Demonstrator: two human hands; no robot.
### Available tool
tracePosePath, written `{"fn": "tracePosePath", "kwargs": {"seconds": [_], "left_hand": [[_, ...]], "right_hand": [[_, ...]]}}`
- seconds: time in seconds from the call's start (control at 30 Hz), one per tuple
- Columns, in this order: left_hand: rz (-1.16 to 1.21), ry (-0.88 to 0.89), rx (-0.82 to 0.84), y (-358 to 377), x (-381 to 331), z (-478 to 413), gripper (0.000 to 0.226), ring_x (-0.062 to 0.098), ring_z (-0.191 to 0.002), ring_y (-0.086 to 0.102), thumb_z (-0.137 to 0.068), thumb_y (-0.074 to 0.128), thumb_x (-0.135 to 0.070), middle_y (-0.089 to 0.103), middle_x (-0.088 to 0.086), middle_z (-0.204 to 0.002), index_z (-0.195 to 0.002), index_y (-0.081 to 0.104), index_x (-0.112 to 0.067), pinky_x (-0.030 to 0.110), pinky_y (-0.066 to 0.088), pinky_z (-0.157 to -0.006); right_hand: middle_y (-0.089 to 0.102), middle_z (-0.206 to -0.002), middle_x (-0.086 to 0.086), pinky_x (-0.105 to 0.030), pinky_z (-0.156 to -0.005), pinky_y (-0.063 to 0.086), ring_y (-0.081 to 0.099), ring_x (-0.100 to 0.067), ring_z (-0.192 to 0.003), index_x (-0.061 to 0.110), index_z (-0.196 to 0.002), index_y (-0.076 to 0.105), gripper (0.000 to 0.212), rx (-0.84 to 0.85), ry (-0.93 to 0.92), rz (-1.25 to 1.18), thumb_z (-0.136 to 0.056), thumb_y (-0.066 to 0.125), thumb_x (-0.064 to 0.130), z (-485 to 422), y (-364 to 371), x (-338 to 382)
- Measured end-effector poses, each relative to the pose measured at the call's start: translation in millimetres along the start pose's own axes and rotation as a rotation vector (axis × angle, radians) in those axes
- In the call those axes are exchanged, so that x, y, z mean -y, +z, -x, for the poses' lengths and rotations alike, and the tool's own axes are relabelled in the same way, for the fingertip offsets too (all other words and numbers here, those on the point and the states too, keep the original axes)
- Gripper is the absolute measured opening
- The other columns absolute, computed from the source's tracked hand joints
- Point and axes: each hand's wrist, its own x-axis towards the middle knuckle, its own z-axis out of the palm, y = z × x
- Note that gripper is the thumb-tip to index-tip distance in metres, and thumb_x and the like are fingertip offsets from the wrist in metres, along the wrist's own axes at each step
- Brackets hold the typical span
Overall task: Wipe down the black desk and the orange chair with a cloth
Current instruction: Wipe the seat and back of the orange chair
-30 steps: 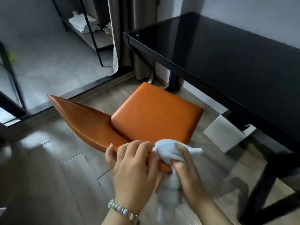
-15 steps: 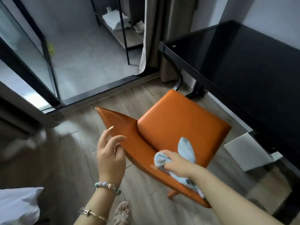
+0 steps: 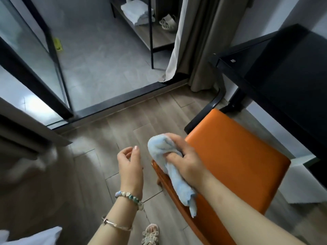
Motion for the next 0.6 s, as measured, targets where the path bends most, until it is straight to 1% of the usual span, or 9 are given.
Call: {"fn": "tracePosePath", "kwargs": {"seconds": [0.07, 0.13, 0.2, 0.27, 0.33, 0.4, 0.47, 0.53, 0.6], "left_hand": [[0.033, -0.007, -0.016, -3, -5, -18, 0.011, 0.014, -0.082, 0.055, -0.096, 0.042, -0.026, 0.053, 0.006, -0.102, -0.105, 0.044, -0.019, 0.029, 0.046, -0.068], [0.012, -0.007, -0.004, -3, -5, -32, 0.009, 0.013, -0.081, 0.055, -0.097, 0.041, -0.023, 0.054, 0.002, -0.099, -0.104, 0.047, -0.020, 0.027, 0.046, -0.066], [-0.022, -0.007, -0.003, -1, 2, -44, 0.009, 0.012, -0.084, 0.057, -0.097, 0.041, -0.022, 0.056, -0.001, -0.099, -0.097, 0.049, -0.025, 0.028, 0.046, -0.069], [-0.049, -0.019, -0.025, 1, 11, -56, 0.009, 0.011, -0.084, 0.057, -0.097, 0.042, -0.023, 0.056, -0.003, -0.099, -0.095, 0.049, -0.028, 0.028, 0.046, -0.069], [-0.106, -0.058, -0.049, 5, 23, -70, 0.007, 0.008, -0.081, 0.058, -0.097, 0.042, -0.024, 0.056, -0.005, -0.098, -0.099, 0.049, -0.025, 0.029, 0.046, -0.072], [-0.178, -0.113, -0.081, 7, 34, -82, 0.010, 0.006, -0.080, 0.058, -0.095, 0.045, -0.022, 0.056, -0.005, -0.098, -0.105, 0.049, -0.022, 0.032, 0.046, -0.079], [-0.240, -0.155, -0.099, 10, 43, -98, 0.014, 0.011, -0.087, 0.059, -0.093, 0.048, -0.019, 0.056, -0.005, -0.098, -0.107, 0.050, -0.021, 0.037, 0.047, -0.087], [-0.315, -0.189, -0.090, 18, 52, -115, 0.014, 0.018, -0.099, 0.058, -0.092, 0.049, -0.019, 0.058, -0.003, -0.102, -0.106, 0.052, -0.021, 0.040, 0.046, -0.092], [-0.373, -0.201, -0.050, 29, 62, -129, 0.013, 0.018, -0.103, 0.057, -0.092, 0.050, -0.019, 0.058, -0.002, -0.105, -0.105, 0.052, -0.023, 0.037, 0.045, -0.091]], "right_hand": [[0.062, -0.101, 0.015, -0.025, -0.093, 0.043, 0.055, -0.006, -0.106, 0.047, -0.094, 0.057, 0.028, 0.133, 0.009, 0.143, -0.073, 0.049, 0.033, -21, 13, -12], [0.064, -0.098, 0.010, -0.032, -0.093, 0.045, 0.057, -0.011, -0.104, 0.040, -0.091, 0.061, 0.023, 0.238, 0.098, 0.226, -0.073, 0.048, 0.032, -47, 13, -32], [0.064, -0.088, 0.009, -0.031, -0.092, 0.046, 0.059, -0.013, -0.098, 0.031, -0.084, 0.063, 0.018, 0.308, 0.238, 0.302, -0.081, 0.050, 0.019, -74, 1, -60], [0.061, -0.079, 0.010, -0.029, -0.087, 0.044, 0.059, -0.015, -0.093, 0.028, -0.075, 0.061, 0.022, 0.349, 0.361, 0.398, -0.084, 0.048, 0.013, -97, -14, -85], [0.062, -0.077, 0.009, -0.031, -0.085, 0.042, 0.060, -0.015, -0.093, 0.024, -0.076, 0.061, 0.015, 0.403, 0.442, 0.451, -0.081, 0.048, 0.021, -114, -19, -100], [0.060, -0.074, 0.015, -0.029, -0.081, 0.038, 0.054, -0.008, -0.091, 0.037, -0.077, 0.063, 0.019, 0.517, 0.404, 0.565, -0.067, 0.048, 0.042, -121, -16, -102], [0.057, -0.072, 0.020, -0.027, -0.080, 0.036, 0.049, 0.001, -0.088, 0.053, -0.068, 0.058, 0.019, 0.654, 0.261, 0.540, -0.058, 0.043, 0.050, -120, -9, -101], [0.060, -0.076, 0.019, -0.035, -0.084, 0.038, 0.052, -0.001, -0.087, 0.045, -0.066, 0.059, 0.017, 0.721, 0.178, 0.475, -0.063, 0.042, 0.048, -119, -8, -111], [0.062, -0.083, 0.014, -0.037, -0.087, 0.039, 0.054, -0.002, -0.092, 0.033, -0.065, 0.057, 0.013, 0.666, 0.213, 0.480, -0.069, 0.048, 0.040, -131, -21, -138]]}}
